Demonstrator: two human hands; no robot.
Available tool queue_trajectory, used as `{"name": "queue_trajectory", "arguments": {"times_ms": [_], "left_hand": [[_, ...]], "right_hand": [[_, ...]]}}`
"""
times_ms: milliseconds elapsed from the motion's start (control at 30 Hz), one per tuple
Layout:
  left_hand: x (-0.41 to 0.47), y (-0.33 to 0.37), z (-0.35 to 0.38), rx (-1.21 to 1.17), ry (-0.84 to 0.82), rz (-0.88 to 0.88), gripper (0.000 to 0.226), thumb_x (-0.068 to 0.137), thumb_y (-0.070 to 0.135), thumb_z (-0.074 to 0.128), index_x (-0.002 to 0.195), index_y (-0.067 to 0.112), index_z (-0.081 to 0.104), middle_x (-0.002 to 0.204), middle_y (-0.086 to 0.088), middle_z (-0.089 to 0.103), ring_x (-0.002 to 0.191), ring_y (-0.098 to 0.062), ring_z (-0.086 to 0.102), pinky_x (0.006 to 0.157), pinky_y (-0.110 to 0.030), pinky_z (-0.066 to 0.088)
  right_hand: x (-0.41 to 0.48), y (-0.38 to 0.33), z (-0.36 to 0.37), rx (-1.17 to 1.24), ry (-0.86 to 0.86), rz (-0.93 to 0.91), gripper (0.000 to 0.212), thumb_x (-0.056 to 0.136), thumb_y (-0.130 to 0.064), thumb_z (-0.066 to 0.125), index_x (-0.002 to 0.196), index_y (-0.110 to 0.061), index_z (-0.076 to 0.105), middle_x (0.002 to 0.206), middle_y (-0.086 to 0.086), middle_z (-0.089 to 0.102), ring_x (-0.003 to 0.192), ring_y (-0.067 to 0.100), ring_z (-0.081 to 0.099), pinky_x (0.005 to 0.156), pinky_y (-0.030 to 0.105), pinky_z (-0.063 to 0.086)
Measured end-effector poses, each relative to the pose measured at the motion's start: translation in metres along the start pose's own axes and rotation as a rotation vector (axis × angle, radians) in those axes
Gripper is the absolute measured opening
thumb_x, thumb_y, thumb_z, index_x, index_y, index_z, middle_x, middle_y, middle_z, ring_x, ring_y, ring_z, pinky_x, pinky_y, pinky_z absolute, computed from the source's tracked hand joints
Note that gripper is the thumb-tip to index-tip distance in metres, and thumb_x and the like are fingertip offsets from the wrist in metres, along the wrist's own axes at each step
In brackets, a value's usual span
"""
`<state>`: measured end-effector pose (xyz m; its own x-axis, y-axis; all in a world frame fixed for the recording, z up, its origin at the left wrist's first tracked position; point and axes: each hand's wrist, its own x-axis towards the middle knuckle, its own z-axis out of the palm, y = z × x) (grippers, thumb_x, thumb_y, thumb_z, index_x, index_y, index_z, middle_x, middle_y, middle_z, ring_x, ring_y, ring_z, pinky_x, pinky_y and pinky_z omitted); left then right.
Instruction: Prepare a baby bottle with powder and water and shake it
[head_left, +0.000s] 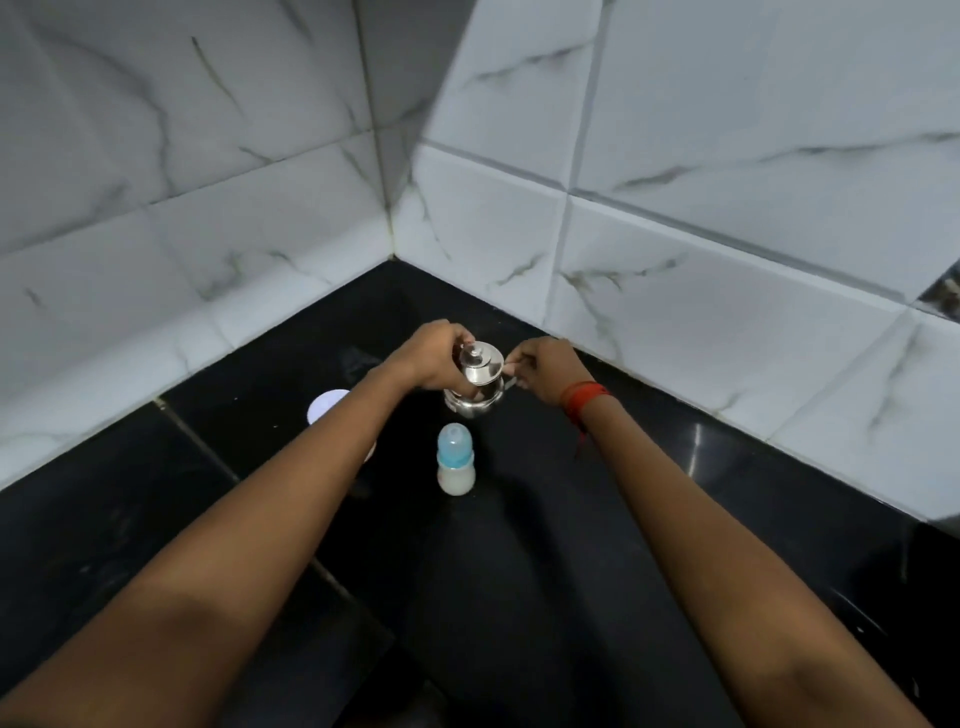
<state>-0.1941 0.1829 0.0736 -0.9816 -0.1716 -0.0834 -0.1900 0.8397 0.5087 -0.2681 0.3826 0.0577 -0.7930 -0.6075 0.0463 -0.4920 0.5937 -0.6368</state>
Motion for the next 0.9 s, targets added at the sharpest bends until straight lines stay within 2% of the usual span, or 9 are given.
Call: {"name": "queue_trajectory", "arguments": {"times_ms": [100, 167, 267, 333, 500, 633, 733, 800, 900], "left_hand": [[-0.004, -0.039, -0.007, 0.068, -0.039, -0.053, 0.074, 0.055, 0.029, 0.098, 0.120, 0.018, 0.066, 0.115, -0.002, 0.060, 0.102, -0.020, 0.062, 0.092, -0.035, 0.055], [-0.007, -0.058, -0.004, 0.107, -0.073, -0.071, 0.073, 0.056, 0.028, 0.098, 0.120, 0.017, 0.064, 0.115, -0.003, 0.058, 0.101, -0.020, 0.060, 0.090, -0.035, 0.055], [-0.008, -0.080, 0.007, 0.144, -0.114, -0.082, 0.072, 0.054, 0.028, 0.097, 0.116, 0.017, 0.061, 0.113, -0.003, 0.054, 0.099, -0.019, 0.056, 0.088, -0.036, 0.054], [-0.008, -0.089, 0.015, 0.160, -0.138, -0.073, 0.072, 0.053, 0.028, 0.096, 0.115, 0.016, 0.060, 0.113, -0.004, 0.054, 0.098, -0.019, 0.055, 0.087, -0.036, 0.054], [-0.004, -0.102, 0.029, 0.150, -0.157, -0.068, 0.072, 0.054, 0.029, 0.095, 0.115, 0.013, 0.059, 0.114, -0.004, 0.055, 0.099, -0.022, 0.058, 0.086, -0.038, 0.056], [0.000, -0.104, 0.030, 0.150, -0.159, -0.063, 0.078, 0.053, 0.032, 0.098, 0.118, 0.014, 0.058, 0.115, -0.003, 0.054, 0.099, -0.021, 0.057, 0.084, -0.036, 0.055], [0.000, -0.099, 0.025, 0.169, -0.205, -0.077, 0.089, 0.052, 0.036, 0.101, 0.125, 0.014, 0.055, 0.120, -0.003, 0.055, 0.105, -0.021, 0.056, 0.091, -0.038, 0.054], [-0.001, -0.096, 0.022, 0.192, -0.269, -0.096, 0.097, 0.055, 0.038, 0.100, 0.135, 0.014, 0.052, 0.130, -0.005, 0.055, 0.114, -0.023, 0.057, 0.100, -0.040, 0.052], [-0.001, -0.089, 0.009, 0.210, -0.282, -0.113, 0.103, 0.065, 0.043, 0.095, 0.149, 0.012, 0.044, 0.146, -0.007, 0.051, 0.131, -0.028, 0.052, 0.110, -0.042, 0.047]], "right_hand": [[0.027, -0.017, 0.032, -0.040, -0.138, -0.018, 0.011, 0.090, -0.017, 0.074, 0.094, -0.008, 0.075, 0.083, 0.008, 0.075, 0.071, 0.012, 0.066, 0.083, 0.032, 0.059], [0.038, -0.021, 0.052, -0.052, -0.216, -0.017, 0.014, 0.088, -0.020, 0.076, 0.095, -0.007, 0.075, 0.087, 0.008, 0.076, 0.073, 0.012, 0.067, 0.081, 0.030, 0.059], [0.047, -0.018, 0.076, -0.092, -0.311, -0.021, 0.018, 0.087, -0.024, 0.079, 0.093, -0.008, 0.075, 0.084, 0.003, 0.075, 0.070, 0.009, 0.067, 0.071, 0.020, 0.055], [0.049, -0.015, 0.085, -0.075, -0.351, -0.015, 0.016, 0.085, -0.024, 0.080, 0.092, -0.010, 0.075, 0.077, -0.003, 0.073, 0.068, 0.009, 0.070, 0.069, 0.019, 0.057], [0.054, -0.006, 0.098, -0.069, -0.379, -0.002, 0.016, 0.086, -0.022, 0.079, 0.094, -0.009, 0.075, 0.081, -0.003, 0.073, 0.066, -0.001, 0.063, 0.075, 0.020, 0.056], [0.055, -0.005, 0.096, -0.006, -0.386, 0.038, 0.017, 0.088, -0.021, 0.077, 0.097, -0.007, 0.076, 0.085, 0.002, 0.077, 0.070, 0.007, 0.068, 0.073, 0.019, 0.057], [0.052, -0.008, 0.091, 0.021, -0.401, 0.067, 0.021, 0.089, -0.028, 0.076, 0.100, -0.010, 0.075, 0.081, -0.002, 0.074, 0.073, 0.010, 0.069, 0.066, 0.016, 0.056], [0.051, -0.011, 0.090, -0.025, -0.373, 0.056, 0.025, 0.092, -0.033, 0.072, 0.108, -0.014, 0.075, 0.090, -0.004, 0.074, 0.088, 0.012, 0.069, 0.077, 0.022, 0.057], [0.051, -0.016, 0.082, -0.156, -0.215, -0.008, 0.050, 0.093, -0.046, 0.065, 0.135, -0.019, 0.061, 0.135, 0.005, 0.064, 0.125, 0.024, 0.058, 0.108, 0.038, 0.046]]}}
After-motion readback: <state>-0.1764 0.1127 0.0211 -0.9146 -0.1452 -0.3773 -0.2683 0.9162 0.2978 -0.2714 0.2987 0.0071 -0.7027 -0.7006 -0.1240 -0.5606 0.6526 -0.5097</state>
